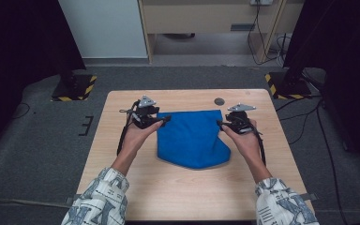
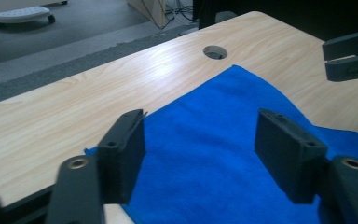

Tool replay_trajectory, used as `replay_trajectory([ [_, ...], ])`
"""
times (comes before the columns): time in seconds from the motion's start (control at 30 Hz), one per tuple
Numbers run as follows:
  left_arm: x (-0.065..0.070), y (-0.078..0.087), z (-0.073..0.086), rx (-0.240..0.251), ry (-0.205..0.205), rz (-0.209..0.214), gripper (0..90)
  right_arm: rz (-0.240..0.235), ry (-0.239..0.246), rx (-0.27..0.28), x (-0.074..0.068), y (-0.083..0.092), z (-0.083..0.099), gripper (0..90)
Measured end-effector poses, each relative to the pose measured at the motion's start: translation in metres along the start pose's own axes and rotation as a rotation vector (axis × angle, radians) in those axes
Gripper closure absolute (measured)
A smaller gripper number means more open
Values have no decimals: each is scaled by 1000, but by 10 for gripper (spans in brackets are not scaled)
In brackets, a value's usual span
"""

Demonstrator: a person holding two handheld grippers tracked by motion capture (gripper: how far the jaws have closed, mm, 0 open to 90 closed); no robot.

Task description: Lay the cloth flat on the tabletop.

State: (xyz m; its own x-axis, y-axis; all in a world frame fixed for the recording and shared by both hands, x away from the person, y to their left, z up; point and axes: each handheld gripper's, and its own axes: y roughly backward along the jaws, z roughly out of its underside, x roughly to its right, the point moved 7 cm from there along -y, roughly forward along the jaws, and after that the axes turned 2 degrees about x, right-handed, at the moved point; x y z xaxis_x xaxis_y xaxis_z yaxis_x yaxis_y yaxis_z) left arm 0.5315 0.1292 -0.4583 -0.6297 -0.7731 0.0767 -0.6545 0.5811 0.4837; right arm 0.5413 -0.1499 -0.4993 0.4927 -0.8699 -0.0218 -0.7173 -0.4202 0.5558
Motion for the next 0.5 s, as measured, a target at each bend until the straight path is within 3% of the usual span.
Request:
replay_trajectory([
  [0.23, 11, 14, 17, -8, 0, 14, 220, -24, 2, 10, -4, 19, 12, 615],
  [0.5, 19, 27, 38, 19, -11, 18, 196, -47, 3, 1, -4, 34, 37, 657],
])
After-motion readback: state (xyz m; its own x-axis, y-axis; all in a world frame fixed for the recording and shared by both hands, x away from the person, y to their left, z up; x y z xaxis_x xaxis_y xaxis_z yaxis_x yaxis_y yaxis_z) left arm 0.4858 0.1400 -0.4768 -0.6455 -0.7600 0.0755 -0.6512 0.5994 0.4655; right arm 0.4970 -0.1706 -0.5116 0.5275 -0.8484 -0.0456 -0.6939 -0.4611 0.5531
